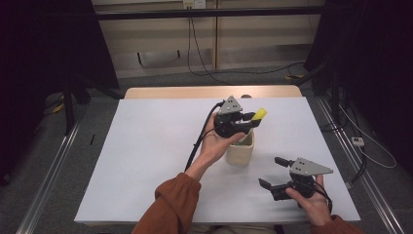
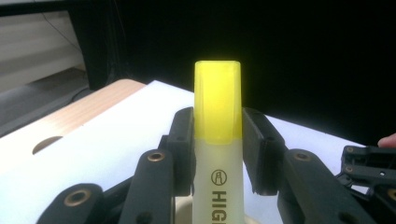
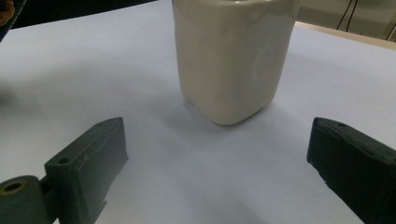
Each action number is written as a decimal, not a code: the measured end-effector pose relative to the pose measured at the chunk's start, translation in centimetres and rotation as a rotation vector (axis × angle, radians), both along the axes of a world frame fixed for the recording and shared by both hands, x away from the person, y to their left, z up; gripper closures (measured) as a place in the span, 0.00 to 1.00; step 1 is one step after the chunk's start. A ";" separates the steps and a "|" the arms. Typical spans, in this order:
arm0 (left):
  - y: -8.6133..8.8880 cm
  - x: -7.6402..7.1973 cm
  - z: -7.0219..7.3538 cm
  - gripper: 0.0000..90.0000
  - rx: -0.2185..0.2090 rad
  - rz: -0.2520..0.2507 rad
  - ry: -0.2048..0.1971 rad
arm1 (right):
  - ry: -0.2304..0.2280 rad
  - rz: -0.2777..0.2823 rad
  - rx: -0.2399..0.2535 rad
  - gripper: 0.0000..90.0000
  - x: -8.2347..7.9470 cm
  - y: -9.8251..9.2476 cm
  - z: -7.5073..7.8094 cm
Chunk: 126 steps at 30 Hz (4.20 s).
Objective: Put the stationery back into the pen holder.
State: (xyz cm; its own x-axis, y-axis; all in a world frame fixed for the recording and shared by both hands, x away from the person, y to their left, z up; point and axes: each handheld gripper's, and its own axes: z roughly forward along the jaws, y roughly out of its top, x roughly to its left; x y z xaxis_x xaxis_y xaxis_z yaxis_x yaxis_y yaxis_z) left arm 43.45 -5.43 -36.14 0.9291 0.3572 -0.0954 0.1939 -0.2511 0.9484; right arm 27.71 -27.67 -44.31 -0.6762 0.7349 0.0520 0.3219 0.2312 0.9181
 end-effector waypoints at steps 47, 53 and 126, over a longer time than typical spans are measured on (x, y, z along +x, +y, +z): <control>3.2 -0.5 1.6 0.09 0.055 0.105 0.006 | 0.002 -0.013 0.005 0.05 0.1 -0.3 -0.2; 4.5 -0.5 2.2 0.06 0.046 0.124 0.022 | 0.000 -0.018 0.001 0.05 0.1 -0.3 -0.2; 19.5 -6.1 -0.2 0.06 0.203 0.297 0.003 | 0.004 -0.015 -0.005 0.05 0.3 0.2 -0.1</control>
State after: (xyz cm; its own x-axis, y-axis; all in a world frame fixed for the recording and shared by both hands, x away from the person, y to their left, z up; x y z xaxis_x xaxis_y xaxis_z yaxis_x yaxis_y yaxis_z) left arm 37.38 14.04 -36.33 0.7818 0.6236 0.0024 0.2896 -0.3665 0.8842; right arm 27.97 -27.45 -44.43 -0.6649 0.7452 0.0515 0.3292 0.2305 0.9157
